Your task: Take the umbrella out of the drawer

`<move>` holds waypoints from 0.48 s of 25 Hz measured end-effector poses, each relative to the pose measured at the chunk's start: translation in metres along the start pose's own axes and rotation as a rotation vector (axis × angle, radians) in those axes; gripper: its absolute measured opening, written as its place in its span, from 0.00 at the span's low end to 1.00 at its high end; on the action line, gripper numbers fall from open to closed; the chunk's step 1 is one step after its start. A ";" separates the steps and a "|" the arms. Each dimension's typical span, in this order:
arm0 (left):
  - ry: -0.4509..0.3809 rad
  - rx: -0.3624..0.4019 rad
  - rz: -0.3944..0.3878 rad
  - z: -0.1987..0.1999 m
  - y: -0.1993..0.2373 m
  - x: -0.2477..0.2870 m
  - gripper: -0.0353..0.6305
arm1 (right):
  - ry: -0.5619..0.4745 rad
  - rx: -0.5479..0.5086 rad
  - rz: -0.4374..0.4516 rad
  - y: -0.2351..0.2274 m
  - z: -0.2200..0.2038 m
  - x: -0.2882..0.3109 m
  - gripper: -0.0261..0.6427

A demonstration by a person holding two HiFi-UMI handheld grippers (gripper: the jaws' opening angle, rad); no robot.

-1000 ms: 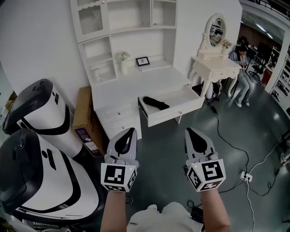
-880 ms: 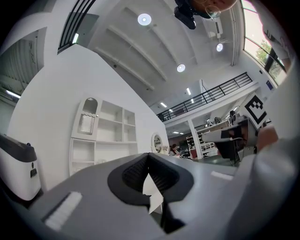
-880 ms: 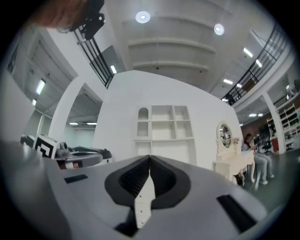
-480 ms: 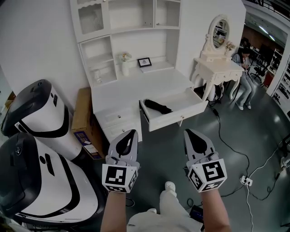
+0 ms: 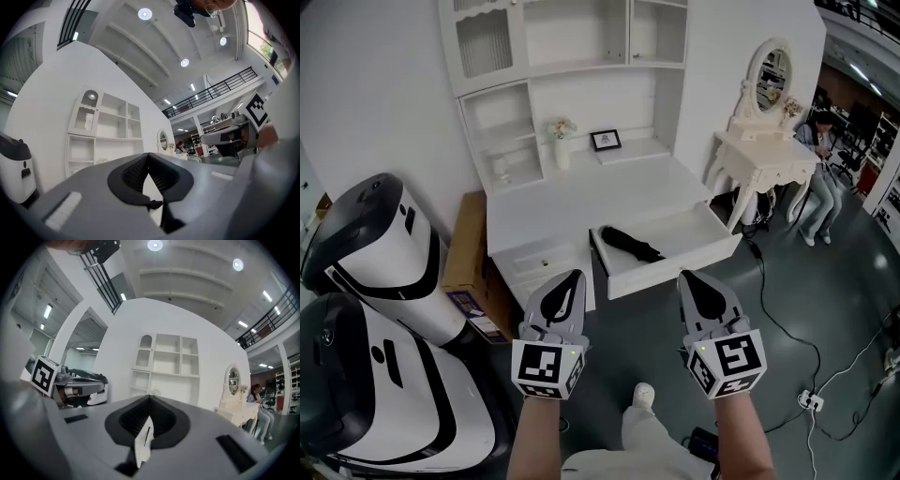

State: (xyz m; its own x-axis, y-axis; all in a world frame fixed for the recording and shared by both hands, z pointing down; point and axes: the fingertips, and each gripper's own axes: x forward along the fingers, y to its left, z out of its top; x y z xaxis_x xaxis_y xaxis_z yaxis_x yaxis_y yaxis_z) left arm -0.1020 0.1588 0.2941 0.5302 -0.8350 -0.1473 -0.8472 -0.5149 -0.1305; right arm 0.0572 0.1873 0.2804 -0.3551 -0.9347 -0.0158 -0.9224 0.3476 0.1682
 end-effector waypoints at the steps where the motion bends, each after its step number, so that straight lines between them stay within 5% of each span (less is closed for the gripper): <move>1: 0.002 0.000 0.003 -0.002 0.001 0.011 0.07 | 0.003 -0.008 0.006 -0.007 -0.002 0.009 0.05; 12: 0.039 0.002 0.054 -0.026 0.020 0.138 0.07 | 0.012 0.002 0.075 -0.099 -0.023 0.113 0.05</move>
State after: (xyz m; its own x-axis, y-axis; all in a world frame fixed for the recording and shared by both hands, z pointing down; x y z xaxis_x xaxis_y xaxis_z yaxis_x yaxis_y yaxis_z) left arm -0.0467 0.0283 0.2963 0.4819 -0.8685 -0.1163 -0.8745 -0.4685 -0.1253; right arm 0.1121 0.0451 0.2848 -0.4212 -0.9069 0.0091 -0.8937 0.4168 0.1661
